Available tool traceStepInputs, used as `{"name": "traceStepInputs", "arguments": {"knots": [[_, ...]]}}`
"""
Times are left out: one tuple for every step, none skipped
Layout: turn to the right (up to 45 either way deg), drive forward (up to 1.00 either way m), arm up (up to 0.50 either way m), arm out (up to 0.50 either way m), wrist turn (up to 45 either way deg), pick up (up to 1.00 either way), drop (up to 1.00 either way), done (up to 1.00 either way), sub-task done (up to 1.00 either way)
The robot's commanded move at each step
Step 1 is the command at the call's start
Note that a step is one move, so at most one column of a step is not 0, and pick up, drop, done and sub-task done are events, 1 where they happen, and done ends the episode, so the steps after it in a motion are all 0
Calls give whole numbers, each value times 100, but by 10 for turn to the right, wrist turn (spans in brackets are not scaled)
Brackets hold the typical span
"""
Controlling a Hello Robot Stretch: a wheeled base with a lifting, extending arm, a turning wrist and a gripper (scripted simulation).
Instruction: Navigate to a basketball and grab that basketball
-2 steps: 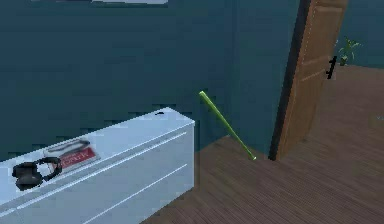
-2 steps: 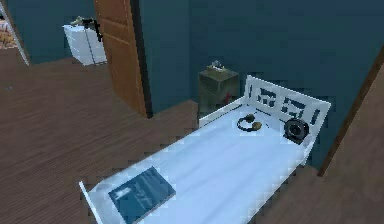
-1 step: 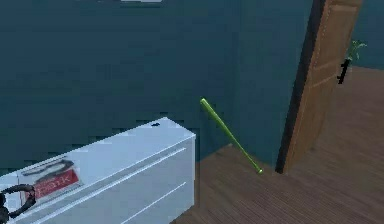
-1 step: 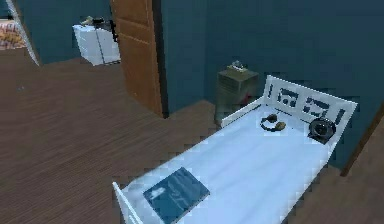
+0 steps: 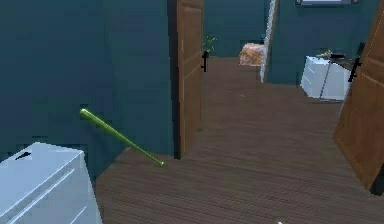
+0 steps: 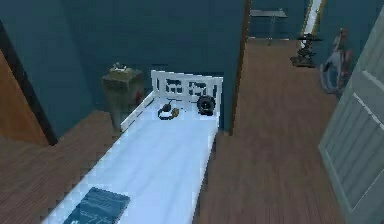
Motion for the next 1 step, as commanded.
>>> {"name": "traceStepInputs", "arguments": {"knots": [[0, 100, 0, 0, 0, 0, 0, 0, 0]]}}
